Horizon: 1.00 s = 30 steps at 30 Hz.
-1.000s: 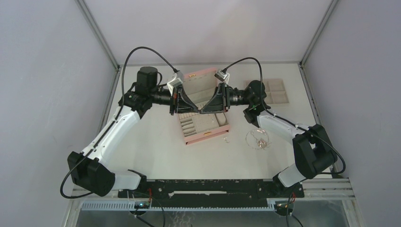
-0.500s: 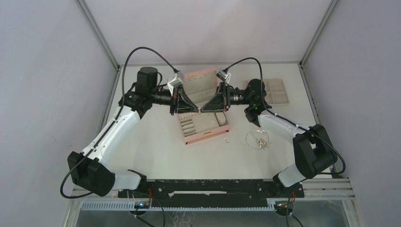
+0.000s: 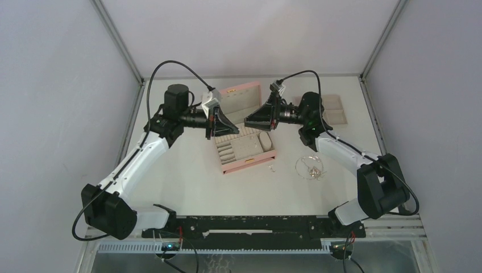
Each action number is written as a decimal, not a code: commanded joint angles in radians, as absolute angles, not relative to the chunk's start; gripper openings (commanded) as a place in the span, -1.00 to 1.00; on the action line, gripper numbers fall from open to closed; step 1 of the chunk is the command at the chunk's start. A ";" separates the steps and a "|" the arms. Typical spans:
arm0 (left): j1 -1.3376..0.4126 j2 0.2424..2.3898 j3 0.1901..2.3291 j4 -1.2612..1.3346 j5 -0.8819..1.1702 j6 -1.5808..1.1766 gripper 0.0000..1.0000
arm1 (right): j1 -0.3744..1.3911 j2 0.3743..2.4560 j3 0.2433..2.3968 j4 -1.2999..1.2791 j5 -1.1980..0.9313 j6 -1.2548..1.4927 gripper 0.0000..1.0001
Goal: Organize the mixed jewelry
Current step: Adjust the jewelry.
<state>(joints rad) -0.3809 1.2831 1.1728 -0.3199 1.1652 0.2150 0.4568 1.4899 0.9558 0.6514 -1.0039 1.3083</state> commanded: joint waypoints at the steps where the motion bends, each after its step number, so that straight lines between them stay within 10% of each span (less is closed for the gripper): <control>1: -0.374 1.249 1.157 -0.158 1.137 0.196 -1.00 | 0.427 1.436 0.959 0.581 -0.971 1.394 0.11; 30: -0.374 1.258 1.187 -0.118 1.185 0.204 -1.00 | 0.480 1.531 0.998 0.733 -1.046 1.489 0.10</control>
<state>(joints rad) -0.3798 1.2823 1.1545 -0.1509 1.1568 0.2092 0.4675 1.5204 0.9565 0.6750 -1.0340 1.4738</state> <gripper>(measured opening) 0.009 0.553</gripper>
